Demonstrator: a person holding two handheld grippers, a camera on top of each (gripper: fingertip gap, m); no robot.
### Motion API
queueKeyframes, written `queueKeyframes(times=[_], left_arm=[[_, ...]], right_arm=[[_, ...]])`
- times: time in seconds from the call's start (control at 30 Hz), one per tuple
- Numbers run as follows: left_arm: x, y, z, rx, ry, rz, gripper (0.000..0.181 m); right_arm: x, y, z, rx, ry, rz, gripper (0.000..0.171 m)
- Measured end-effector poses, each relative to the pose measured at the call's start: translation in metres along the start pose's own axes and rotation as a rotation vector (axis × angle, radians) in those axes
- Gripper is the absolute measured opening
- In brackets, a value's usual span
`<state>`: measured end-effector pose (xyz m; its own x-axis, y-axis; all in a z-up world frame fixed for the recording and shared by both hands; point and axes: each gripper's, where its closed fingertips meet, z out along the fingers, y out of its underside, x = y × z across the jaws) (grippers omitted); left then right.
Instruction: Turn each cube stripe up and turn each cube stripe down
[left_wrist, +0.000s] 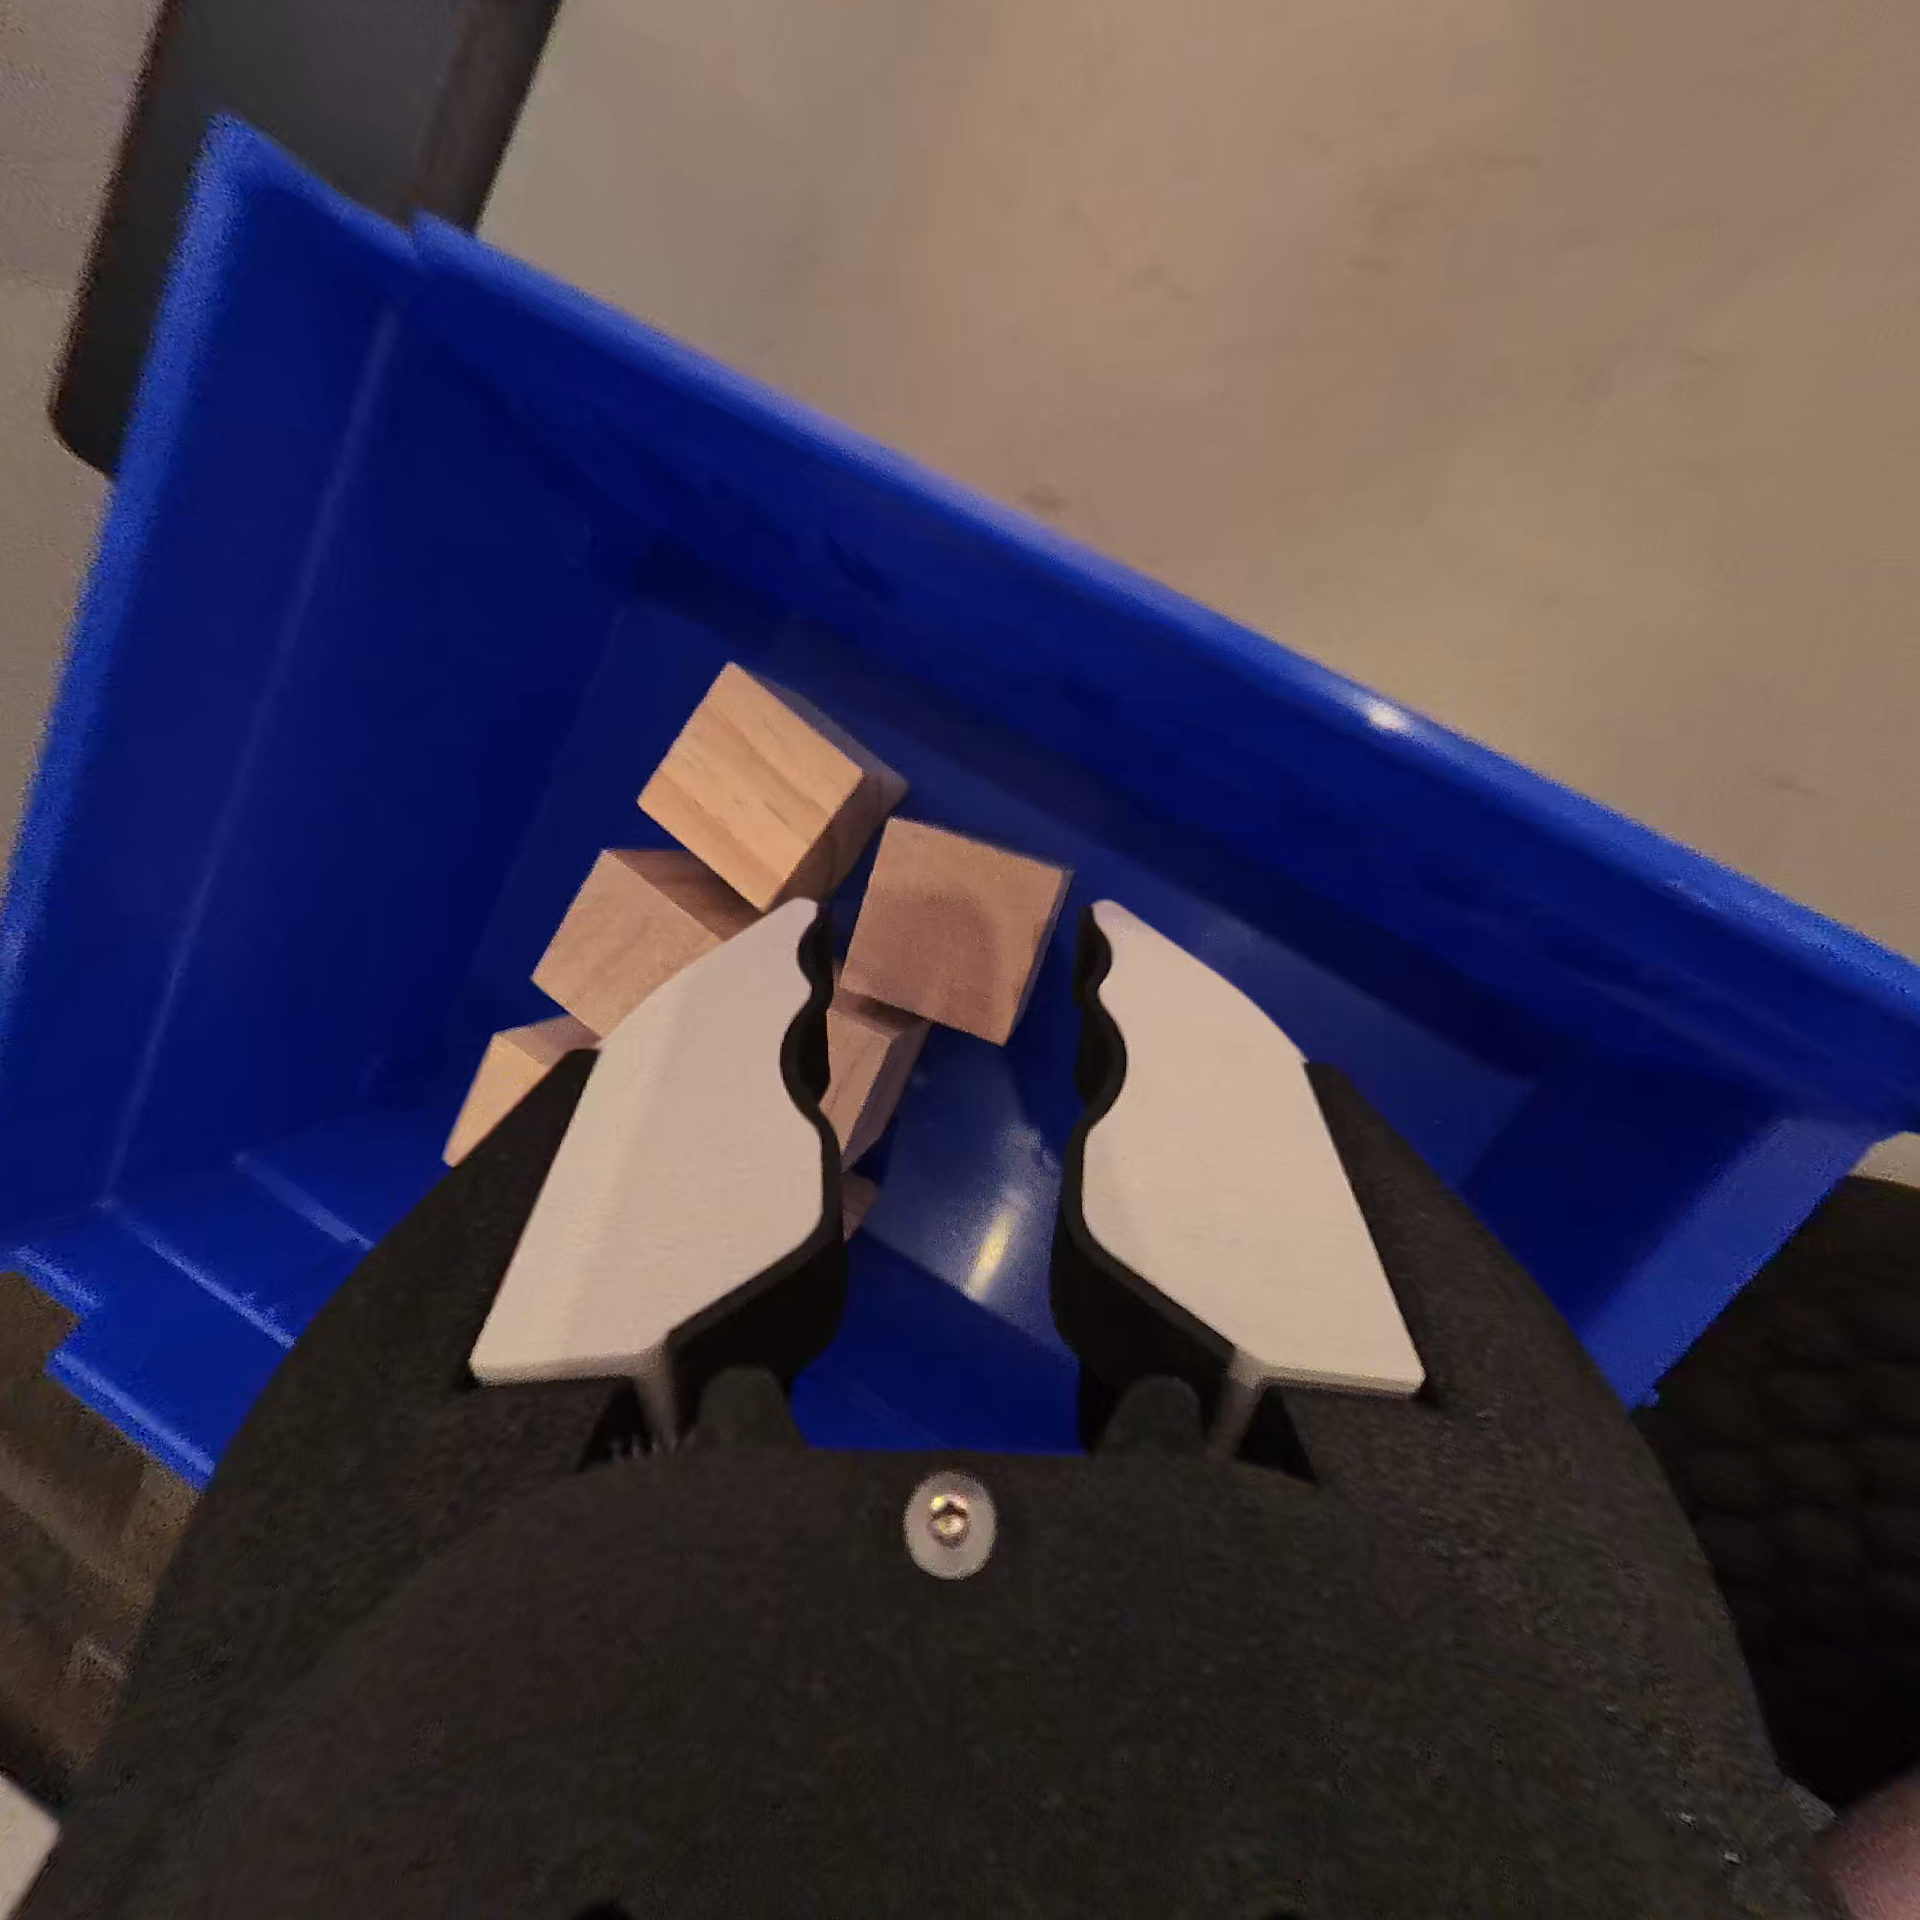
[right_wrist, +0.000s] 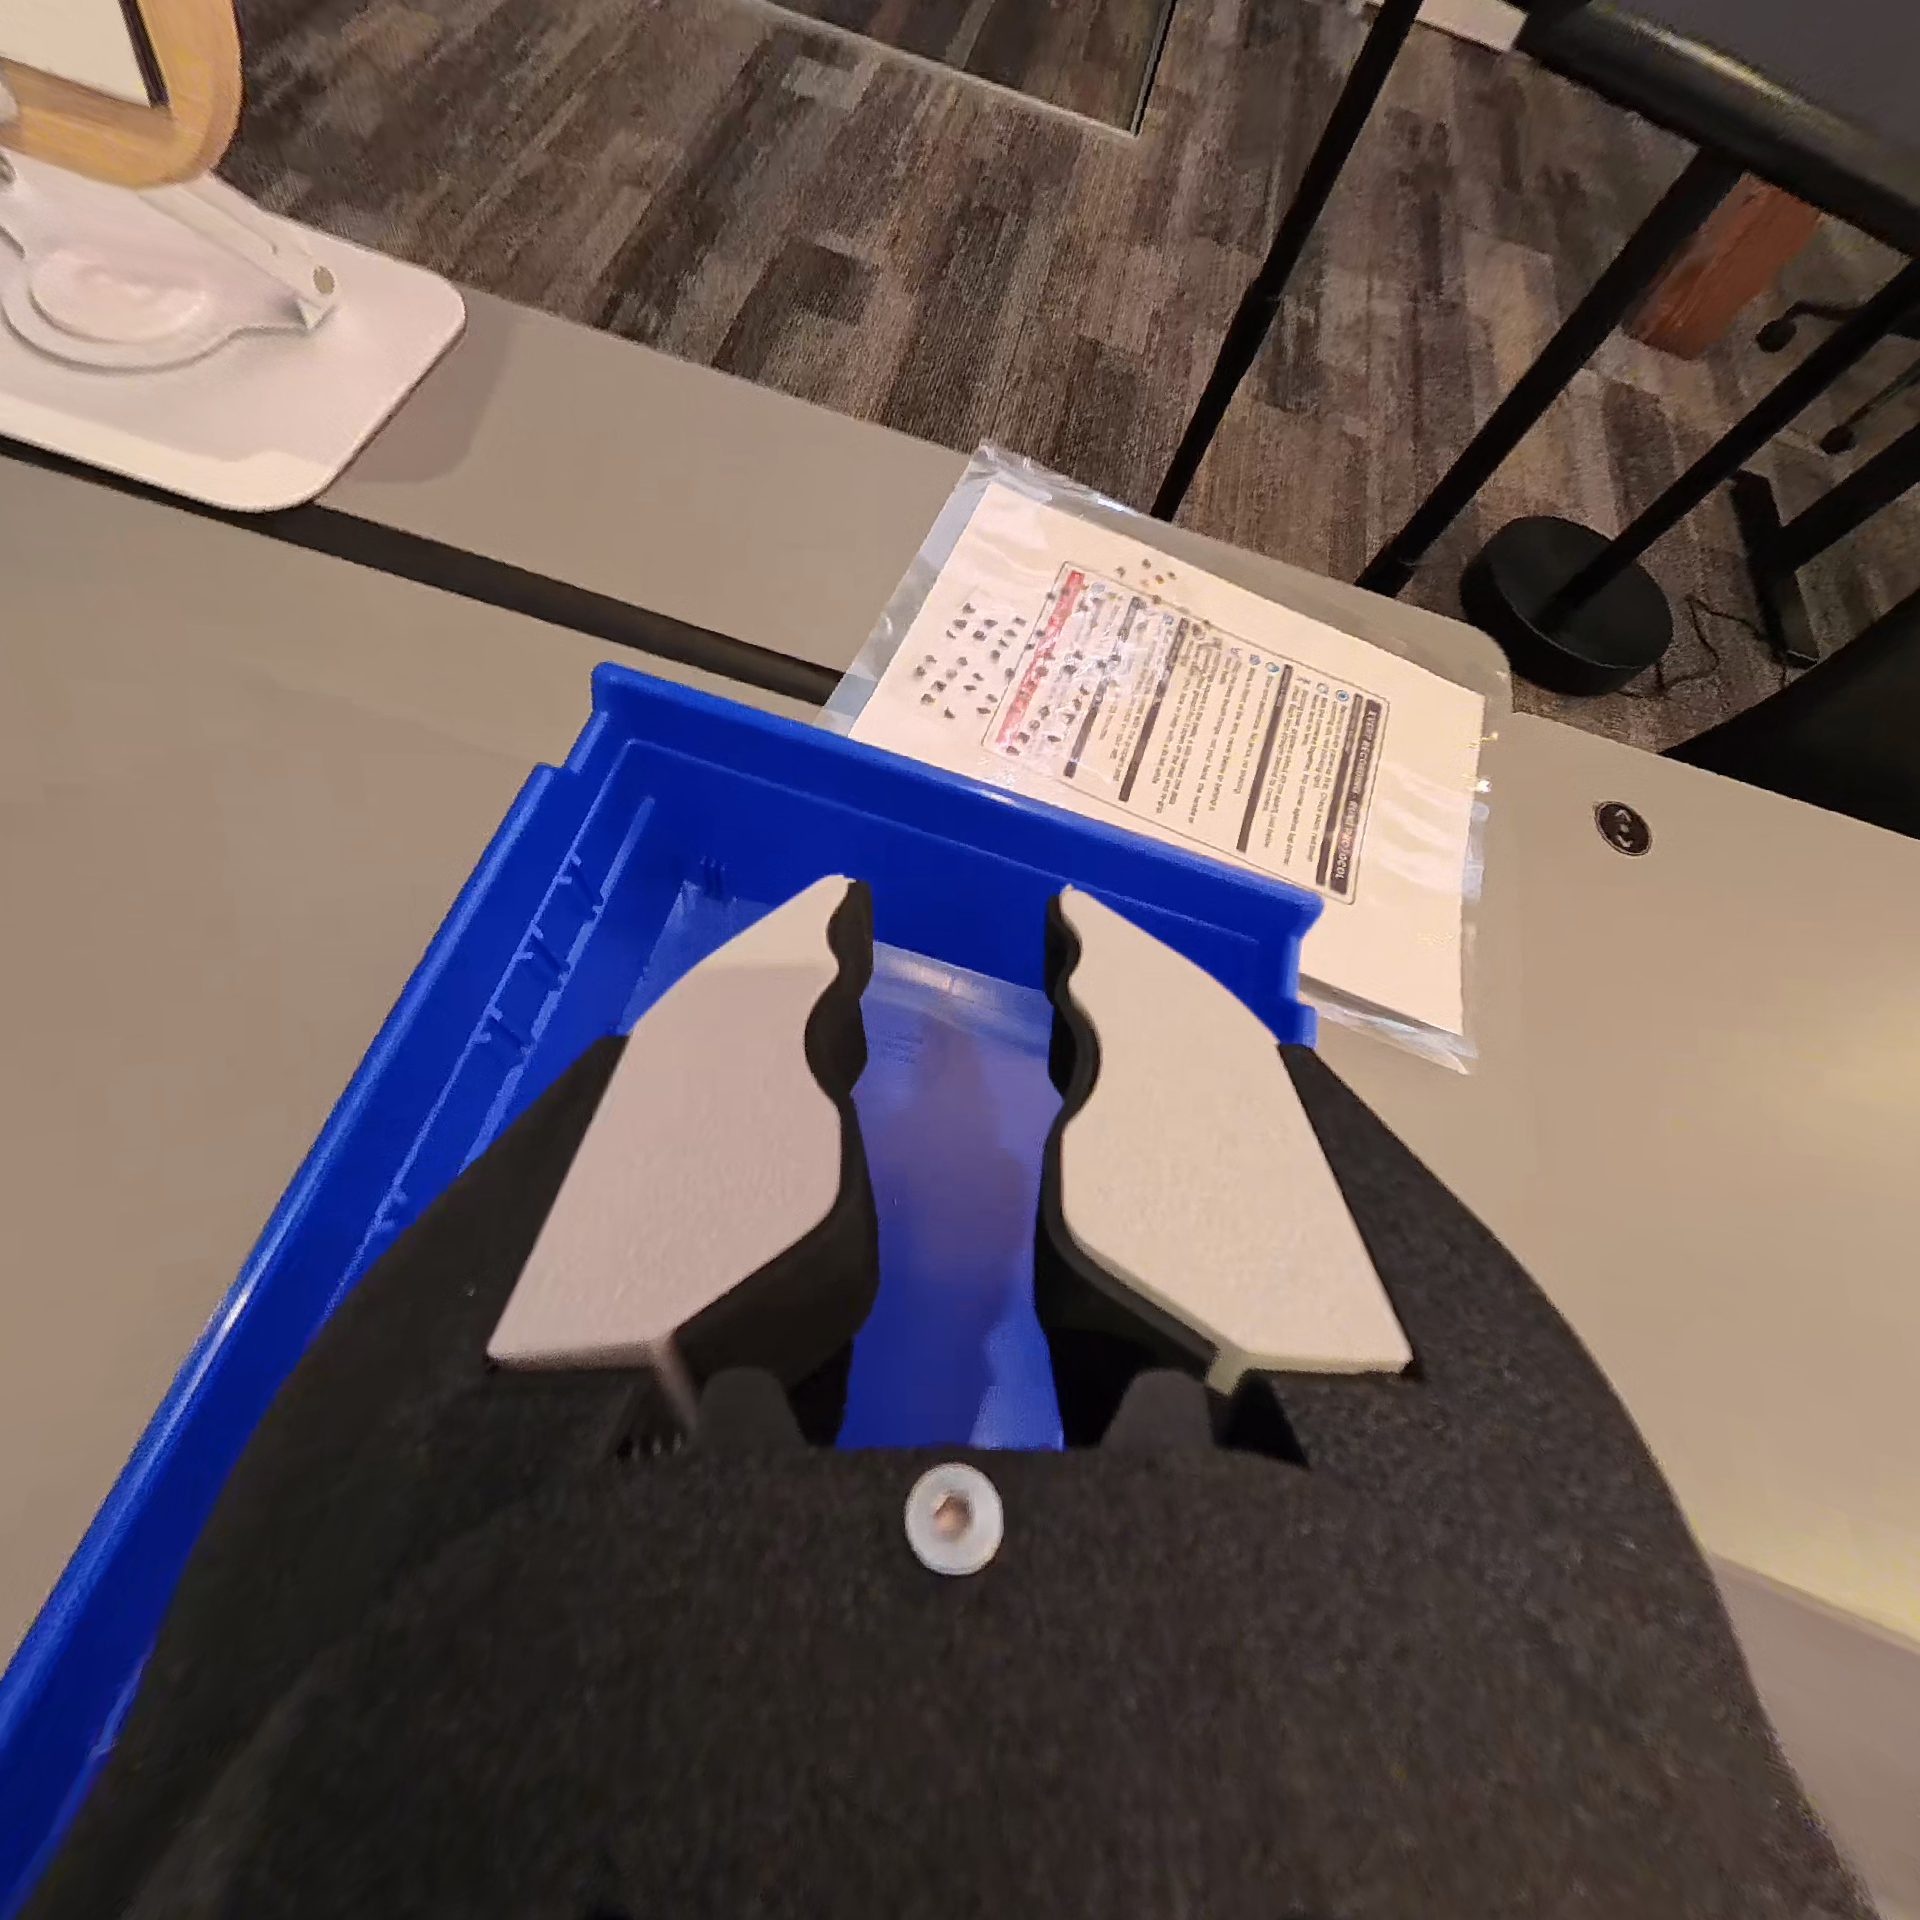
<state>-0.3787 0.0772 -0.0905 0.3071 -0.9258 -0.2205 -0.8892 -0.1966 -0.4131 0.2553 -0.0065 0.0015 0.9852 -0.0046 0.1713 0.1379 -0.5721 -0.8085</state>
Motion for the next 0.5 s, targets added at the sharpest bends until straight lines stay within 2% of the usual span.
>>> queueKeyframes(times=[0.1, 0.5], left_arm=[[-0.006, 0.011, 0.01, -0.072, -0.016, -0.017, 0.047], [0.001, 0.008, 0.029, -0.088, 0.051, 0.01, 0.057]], right_arm=[[0.002, 0.002, 0.001, -0.021, 0.007, -0.016, 0.032], [-0.001, 0.002, 0.001, -0.001, -0.047, 0.012, 0.031]])
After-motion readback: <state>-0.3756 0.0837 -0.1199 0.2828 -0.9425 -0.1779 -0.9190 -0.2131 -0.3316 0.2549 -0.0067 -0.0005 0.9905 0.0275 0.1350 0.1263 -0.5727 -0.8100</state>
